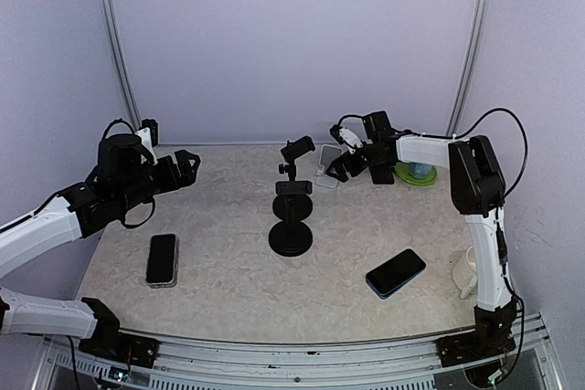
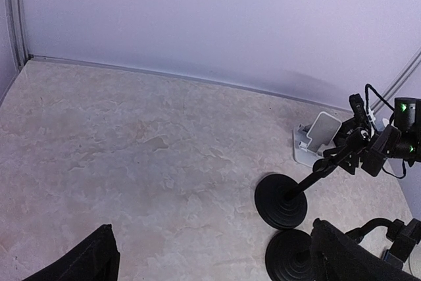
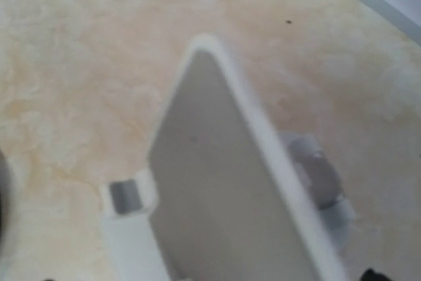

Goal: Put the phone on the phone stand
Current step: Adjust the phone stand at the corner of the board.

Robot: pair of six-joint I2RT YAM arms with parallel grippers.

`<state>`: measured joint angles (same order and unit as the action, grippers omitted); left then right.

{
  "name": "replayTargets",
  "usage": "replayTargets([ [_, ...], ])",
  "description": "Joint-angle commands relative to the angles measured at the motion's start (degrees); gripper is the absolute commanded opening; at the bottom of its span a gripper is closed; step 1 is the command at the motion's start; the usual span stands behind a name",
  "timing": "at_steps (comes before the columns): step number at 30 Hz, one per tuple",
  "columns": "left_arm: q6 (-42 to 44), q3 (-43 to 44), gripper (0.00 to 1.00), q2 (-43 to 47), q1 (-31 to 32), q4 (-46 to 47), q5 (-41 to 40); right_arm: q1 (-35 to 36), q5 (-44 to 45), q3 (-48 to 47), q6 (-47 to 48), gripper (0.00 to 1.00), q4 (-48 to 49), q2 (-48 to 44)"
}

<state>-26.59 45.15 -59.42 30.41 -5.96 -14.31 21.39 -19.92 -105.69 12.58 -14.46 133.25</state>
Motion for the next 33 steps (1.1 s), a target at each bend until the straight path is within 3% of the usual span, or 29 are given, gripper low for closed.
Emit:
replayTargets([
  [1, -0.13, -0.50, 0.99, 1.19, 0.27, 1.12, -0.20, 0.59, 3.10, 0.04, -0.76, 1.00, 1.31, -0.81],
  [17, -0.05, -0.50, 0.99, 0.98, 0.32, 1.30, -0.28, 1.95, 7.19, -5.49, 1.66, 0.98, -1.71, 3.12],
  [33, 0.12, 0.27, 0.99, 0.41, 0.26, 1.43, -0.02, 3.71, 17.54, -5.89, 4.69, 1.00, -2.93, 3.71],
])
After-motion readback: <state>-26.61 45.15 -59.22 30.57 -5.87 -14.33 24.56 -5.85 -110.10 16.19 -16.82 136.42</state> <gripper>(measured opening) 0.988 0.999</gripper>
